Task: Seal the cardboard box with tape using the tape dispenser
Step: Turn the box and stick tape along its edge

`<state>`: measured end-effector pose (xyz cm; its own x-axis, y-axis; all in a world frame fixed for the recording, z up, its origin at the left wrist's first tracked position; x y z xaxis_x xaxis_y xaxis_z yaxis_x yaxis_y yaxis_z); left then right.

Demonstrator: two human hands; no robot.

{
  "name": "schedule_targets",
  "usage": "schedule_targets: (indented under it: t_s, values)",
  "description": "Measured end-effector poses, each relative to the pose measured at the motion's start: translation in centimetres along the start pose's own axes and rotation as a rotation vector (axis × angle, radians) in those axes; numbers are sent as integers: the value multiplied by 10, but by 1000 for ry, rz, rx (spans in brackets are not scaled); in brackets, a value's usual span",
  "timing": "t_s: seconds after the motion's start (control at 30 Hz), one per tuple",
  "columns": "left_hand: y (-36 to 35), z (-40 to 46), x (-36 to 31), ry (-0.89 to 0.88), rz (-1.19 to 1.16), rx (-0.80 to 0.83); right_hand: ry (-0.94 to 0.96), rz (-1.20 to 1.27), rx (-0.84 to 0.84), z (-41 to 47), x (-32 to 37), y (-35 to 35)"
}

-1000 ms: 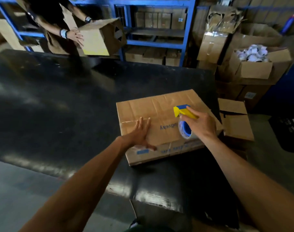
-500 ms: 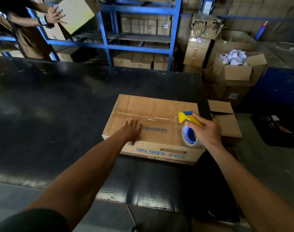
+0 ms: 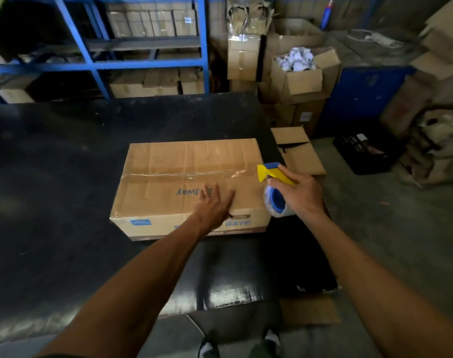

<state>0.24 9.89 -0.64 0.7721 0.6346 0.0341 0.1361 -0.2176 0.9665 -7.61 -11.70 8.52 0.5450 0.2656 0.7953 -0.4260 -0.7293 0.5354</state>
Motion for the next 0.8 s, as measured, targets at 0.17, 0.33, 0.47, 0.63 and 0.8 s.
schedule_targets:
  t_s: [0.17,0.33,0.47,0.63,0.8]
  values:
    - [18,-26,19,-206,83,84,-11,9,20,-2,-3,12]
    - [35,-16,-7,65,-162,-89,-6,17,14,6,4,26]
    - [42,41,-79,413,-503,-70,25,23,8,15,16,37]
    - [46,74,-107,617,-467,-9,45,4,20,24,19,51]
    - [47,60,-90,459,-384,7,-7,30,128,32,14,49]
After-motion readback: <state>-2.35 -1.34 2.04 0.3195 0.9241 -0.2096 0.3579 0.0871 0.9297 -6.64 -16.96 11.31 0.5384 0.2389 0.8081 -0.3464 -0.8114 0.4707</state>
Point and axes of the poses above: each hand's wrist, its own z-axis towards the middle knuckle, its own y-axis out of the back of the hand, x = y × z, the point moved 2 cm from there along z, towards the middle knuckle, and after that the axes turned 15 degrees about -y, right-handed, at the moved point
